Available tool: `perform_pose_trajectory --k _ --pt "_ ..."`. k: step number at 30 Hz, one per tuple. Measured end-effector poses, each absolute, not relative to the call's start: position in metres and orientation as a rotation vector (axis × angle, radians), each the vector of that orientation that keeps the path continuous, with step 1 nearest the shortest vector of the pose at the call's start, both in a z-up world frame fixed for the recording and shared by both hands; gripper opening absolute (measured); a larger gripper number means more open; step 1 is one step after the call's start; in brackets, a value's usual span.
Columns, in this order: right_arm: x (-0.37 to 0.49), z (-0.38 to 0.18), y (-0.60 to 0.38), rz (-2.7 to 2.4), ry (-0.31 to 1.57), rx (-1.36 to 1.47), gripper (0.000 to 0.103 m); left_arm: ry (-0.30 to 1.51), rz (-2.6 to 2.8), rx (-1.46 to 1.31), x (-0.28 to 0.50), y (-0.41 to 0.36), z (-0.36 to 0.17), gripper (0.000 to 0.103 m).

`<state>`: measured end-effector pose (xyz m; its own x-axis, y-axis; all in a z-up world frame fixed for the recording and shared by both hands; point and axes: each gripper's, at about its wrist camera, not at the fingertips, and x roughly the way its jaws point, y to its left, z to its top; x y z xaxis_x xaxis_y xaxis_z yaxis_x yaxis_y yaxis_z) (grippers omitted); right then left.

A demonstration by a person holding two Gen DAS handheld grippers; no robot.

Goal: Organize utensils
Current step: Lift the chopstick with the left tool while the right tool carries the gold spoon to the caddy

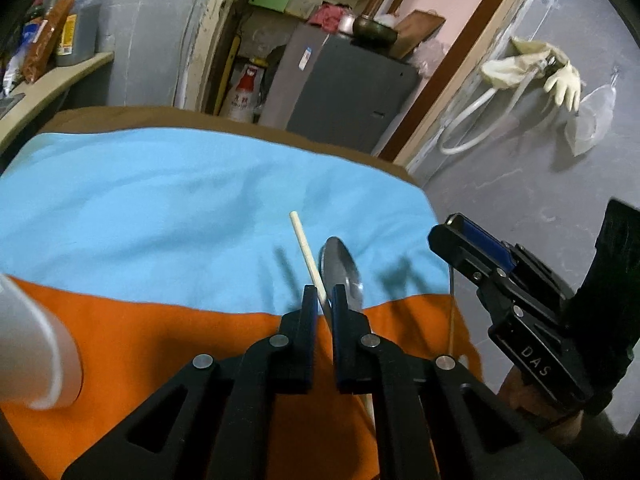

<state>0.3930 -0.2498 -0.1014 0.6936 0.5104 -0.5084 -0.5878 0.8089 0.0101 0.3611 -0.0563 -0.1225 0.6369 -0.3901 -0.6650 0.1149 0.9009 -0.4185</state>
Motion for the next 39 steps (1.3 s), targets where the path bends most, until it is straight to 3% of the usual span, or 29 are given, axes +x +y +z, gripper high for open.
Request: perform_pose_trajectory --k 22,39 --pt "0.324 -0.033 -0.272 0.570 0.238 0.039 0.025 0.481 -0.316 -0.295 0.275 -0.069 -0.048 0.002" --pt "0.297 0.059 -0.184 0.682 0.035 0.099 0.025 0.264 -0.190 -0.266 0.235 0.024 0.054 0.002"
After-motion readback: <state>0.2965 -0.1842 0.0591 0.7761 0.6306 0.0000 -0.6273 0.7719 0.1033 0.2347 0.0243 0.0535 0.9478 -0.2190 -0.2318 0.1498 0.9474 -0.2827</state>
